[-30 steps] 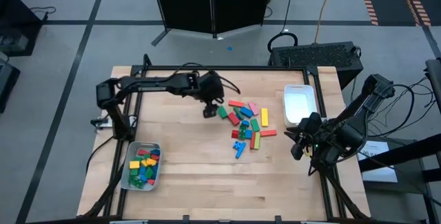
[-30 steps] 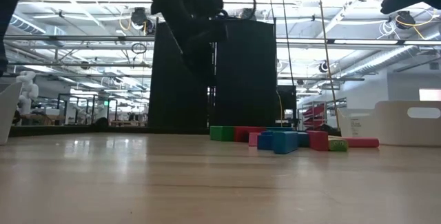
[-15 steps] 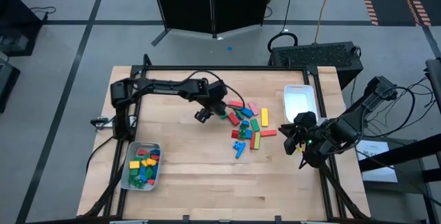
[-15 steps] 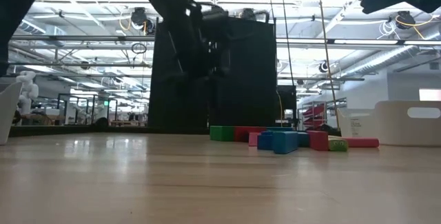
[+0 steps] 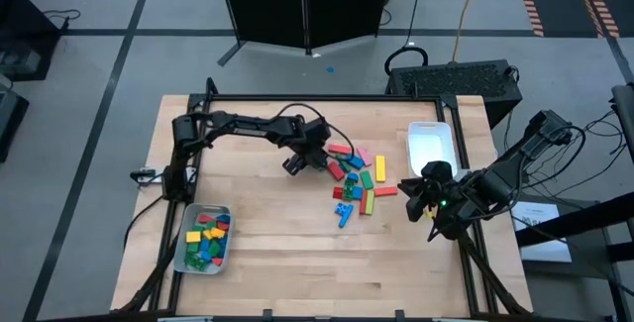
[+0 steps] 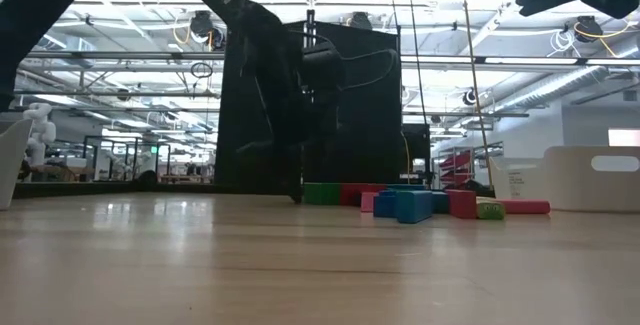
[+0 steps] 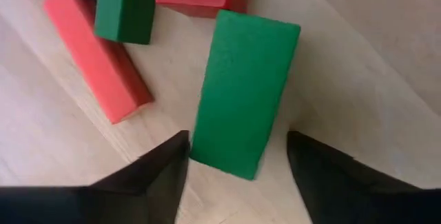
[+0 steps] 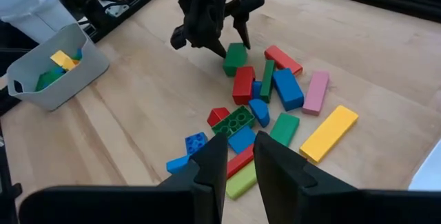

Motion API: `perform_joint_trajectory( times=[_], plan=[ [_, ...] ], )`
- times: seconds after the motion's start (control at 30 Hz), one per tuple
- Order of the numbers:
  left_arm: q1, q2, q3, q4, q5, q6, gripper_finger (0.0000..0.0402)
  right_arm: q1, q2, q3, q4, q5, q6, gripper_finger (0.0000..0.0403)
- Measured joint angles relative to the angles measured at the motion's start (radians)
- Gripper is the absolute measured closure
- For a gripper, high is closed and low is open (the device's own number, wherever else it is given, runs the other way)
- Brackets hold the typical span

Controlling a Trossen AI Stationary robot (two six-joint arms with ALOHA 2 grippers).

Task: Sort blocks by size
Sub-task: Put the green block into the white bin

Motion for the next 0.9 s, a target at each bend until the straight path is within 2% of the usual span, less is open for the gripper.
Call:
perform_joint_trajectory(
  times=[0.17,0.2,0.37,0.53,0.67,0.8,0.9],
  plan=[
    [-0.017,-0.003,-0.001,0.013,0.003,-0.022,0.0274,0.000,0.000,0.000,0.000,0.000,0.001,0.0334],
    [-0.021,-0.003,-0.001,0.028,0.014,-0.024,0.0284,0.000,0.000,0.000,0.000,0.000,-0.001,0.0334],
    [-0.036,-0.003,-0.001,0.021,0.018,-0.074,0.0284,0.000,0.000,0.000,-0.001,0.000,-0.006,0.0335],
    [-0.038,-0.032,-0.003,-0.018,0.017,-0.274,0.0284,0.000,0.000,0.000,0.006,-0.003,-0.011,0.0335],
    [-0.029,-0.117,-0.002,-0.048,0.018,-0.406,0.0284,-0.001,0.000,0.000,0.022,0.013,-0.044,0.0334],
    [-0.019,-0.231,-0.002,-0.045,0.018,-0.496,0.0284,-0.021,0.000,0.000,0.042,0.087,-0.081,0.0334],
    [-0.011,-0.327,-0.001,-0.035,0.018,-0.569,0.0284,-0.055,0.000,0.000,0.118,0.132,-0.190,0.0322]
  ],
)
